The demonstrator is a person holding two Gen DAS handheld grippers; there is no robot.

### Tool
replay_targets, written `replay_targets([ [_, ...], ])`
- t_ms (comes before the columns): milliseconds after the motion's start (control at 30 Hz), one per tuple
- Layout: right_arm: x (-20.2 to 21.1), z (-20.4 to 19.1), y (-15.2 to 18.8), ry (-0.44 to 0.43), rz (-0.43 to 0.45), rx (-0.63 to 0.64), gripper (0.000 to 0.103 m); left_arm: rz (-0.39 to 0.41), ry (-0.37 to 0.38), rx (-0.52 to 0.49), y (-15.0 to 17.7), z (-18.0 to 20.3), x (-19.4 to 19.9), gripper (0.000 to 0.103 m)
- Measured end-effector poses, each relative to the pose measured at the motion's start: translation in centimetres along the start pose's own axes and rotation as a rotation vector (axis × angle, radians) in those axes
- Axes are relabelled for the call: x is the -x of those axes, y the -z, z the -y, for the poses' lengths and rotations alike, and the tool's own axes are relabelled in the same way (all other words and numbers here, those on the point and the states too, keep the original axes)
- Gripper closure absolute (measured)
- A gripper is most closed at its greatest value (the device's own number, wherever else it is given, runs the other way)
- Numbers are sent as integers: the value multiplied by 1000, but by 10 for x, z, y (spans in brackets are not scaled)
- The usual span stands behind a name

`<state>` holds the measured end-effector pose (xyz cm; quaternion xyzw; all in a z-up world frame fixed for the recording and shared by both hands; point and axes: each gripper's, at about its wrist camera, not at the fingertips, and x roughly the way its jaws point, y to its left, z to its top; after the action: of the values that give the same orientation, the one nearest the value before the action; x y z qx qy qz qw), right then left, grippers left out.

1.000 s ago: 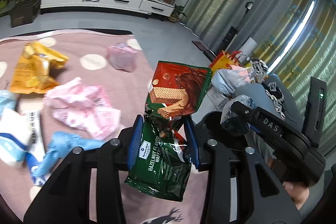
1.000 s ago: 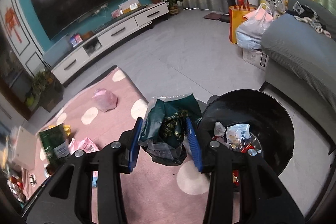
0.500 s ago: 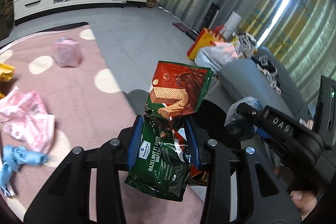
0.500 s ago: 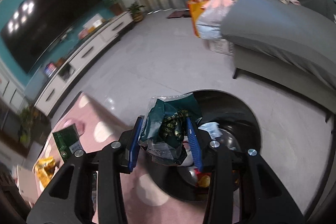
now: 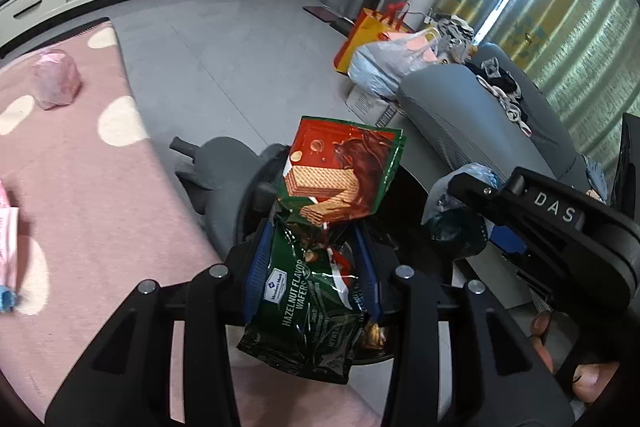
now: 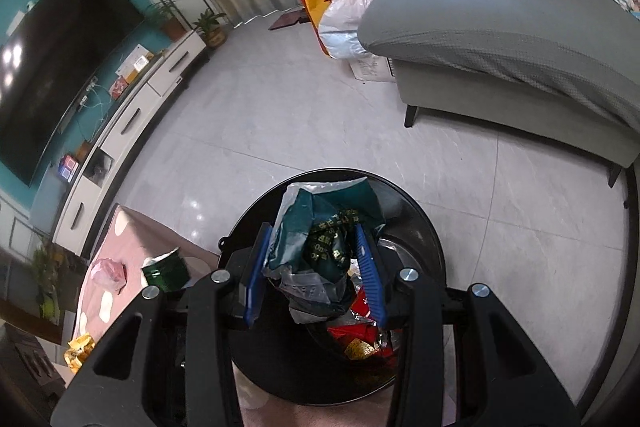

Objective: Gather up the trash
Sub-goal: 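Open both tools to drop the bags into the black bin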

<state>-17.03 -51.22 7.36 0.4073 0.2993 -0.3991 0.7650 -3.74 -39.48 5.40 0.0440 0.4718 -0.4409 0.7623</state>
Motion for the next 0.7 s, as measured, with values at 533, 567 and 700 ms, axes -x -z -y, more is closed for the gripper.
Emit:
replay_targets([
  [533,-7,20,-3,5,-32,-92,60,-95,81,-31,11,24,-37,61],
  [567,-7,20,-4,8,-32,-92,60,-100,83,-32,12,25,-39,61],
  [700,-8,19,-4,10,-33,-93,60,-114,82,-38,16,29,-44,61],
])
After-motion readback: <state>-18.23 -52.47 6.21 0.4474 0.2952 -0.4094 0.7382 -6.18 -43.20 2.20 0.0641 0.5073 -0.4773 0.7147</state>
